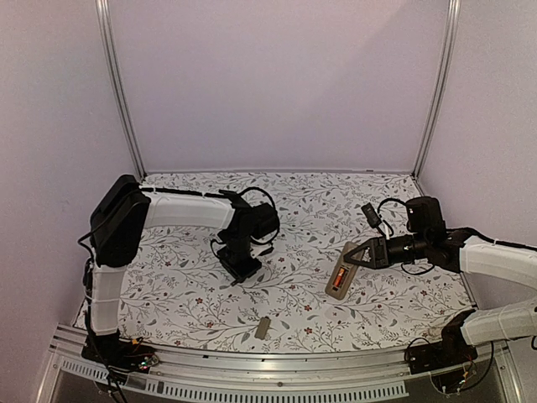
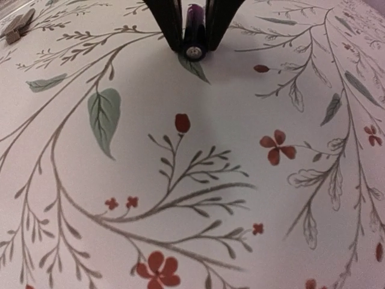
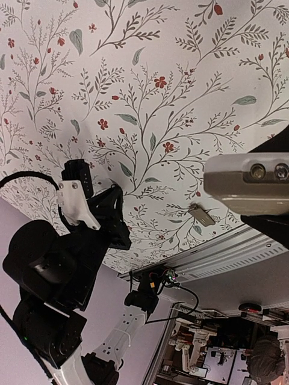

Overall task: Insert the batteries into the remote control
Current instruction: Move the battery to the center of the board, then pick up the battery from the center of the board.

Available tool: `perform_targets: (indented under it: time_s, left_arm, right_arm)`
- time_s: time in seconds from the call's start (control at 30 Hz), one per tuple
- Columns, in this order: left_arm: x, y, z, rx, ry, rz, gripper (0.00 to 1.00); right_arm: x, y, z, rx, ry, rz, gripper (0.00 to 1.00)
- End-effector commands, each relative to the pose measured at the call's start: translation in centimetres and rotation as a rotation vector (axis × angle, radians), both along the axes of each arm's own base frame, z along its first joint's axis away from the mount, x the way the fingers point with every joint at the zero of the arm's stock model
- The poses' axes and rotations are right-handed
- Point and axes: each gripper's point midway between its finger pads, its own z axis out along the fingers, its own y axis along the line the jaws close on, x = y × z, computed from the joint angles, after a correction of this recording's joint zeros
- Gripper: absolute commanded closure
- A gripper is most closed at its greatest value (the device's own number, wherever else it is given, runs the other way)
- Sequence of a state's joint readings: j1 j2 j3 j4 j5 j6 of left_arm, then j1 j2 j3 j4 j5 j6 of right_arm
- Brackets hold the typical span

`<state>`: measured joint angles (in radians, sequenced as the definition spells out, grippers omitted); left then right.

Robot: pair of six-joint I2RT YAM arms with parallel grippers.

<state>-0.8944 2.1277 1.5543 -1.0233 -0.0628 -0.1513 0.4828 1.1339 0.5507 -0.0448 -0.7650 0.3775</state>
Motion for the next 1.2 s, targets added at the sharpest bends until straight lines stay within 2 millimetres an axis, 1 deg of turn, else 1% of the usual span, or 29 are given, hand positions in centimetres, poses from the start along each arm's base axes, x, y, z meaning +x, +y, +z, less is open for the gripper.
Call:
perform_targets:
  time_s: [0.0,0.1,0.17,0.33,0.4,0.47,0.5,0.53,0.6,0.7,0.77,0.8,0.87,0.93,1.03,1.07,1.13,1.17]
  left_arm:
    - [-1.6,1.1,-1.5,0.075,0.055,-0.015,0.82]
    - [-1.6,1.3,-1.6,0.088,0.063,-0.021,0.8]
    - [-1.6,1.3,-1.6,0.095,0.064,-0.025,0.82]
    - [-1.4,1.2,-1.5,0.098,0.057,-0.024,0.9]
    - [-1.0,1.0,-1.0,0.088,0.035,-0.022,0.95]
    - [-0.2,0.5,-0.2,0.057,-0.013,-0.012,1.0]
    - [0.2,0.2,0.4,0.035,-0.039,-0.01,1.0]
    - [0.7,-0.3,1.1,0.006,-0.07,-0.008,1.0]
    - [1.8,-1.6,3.5,-0.093,-0.158,-0.002,1.0]
    - [3.1,-4.0,8.0,-0.294,-0.32,0.031,1.0]
    - [3.0,-6.1,11.3,-0.447,-0.419,0.019,1.0]
    - [2.6,-7.4,13.1,-0.531,-0.471,0.001,1.0]
    - [1.3,-9.8,16.0,-0.671,-0.549,-0.052,1.0]
    - [0.2,-12.0,18.0,-0.791,-0.595,-0.086,1.0]
    - [-1.6,-14.8,20.0,-0.929,-0.625,-0.145,1.0]
    - [-1.9,-15.8,21.1,-0.981,-0.65,-0.156,1.0]
    - [-2.6,-17.2,22.3,-1.065,-0.663,-0.17,1.0]
    - [-2.8,-17.7,22.1,-1.079,-0.66,-0.175,1.0]
  right_arm:
    - [0.6,0.3,1.2,0.02,-0.023,0.004,1.0]
    - [0.7,0.4,1.1,0.02,-0.021,0.006,1.0]
    - [0.7,0.3,1.1,0.019,-0.02,0.004,1.0]
    - [0.7,0.3,1.1,0.019,-0.022,0.004,1.0]
    - [0.7,0.4,1.0,0.018,-0.02,0.003,1.0]
    - [0.8,0.4,1.0,0.016,-0.017,0.0,1.0]
    - [0.9,0.4,1.0,0.018,-0.014,-0.003,1.0]
    - [1.0,0.5,1.1,0.022,-0.017,-0.006,1.0]
    - [1.4,0.6,1.4,0.035,-0.013,-0.018,1.0]
    - [2.1,0.9,2.0,0.058,-0.006,-0.037,1.0]
    - [2.5,1.1,2.3,0.067,-0.005,-0.043,1.0]
    - [2.8,1.3,2.3,0.072,0.002,-0.048,1.0]
    - [3.3,1.7,2.7,0.09,0.001,-0.053,1.0]
    - [3.8,2.2,3.0,0.113,0.009,-0.053,1.0]
    - [4.0,2.9,3.3,0.15,0.022,-0.039,1.0]
    - [4.1,3.1,3.5,0.159,0.02,-0.039,1.0]
    - [4.2,3.5,3.7,0.172,0.025,-0.032,1.0]
    - [4.3,3.6,3.8,0.179,0.03,-0.029,1.0]
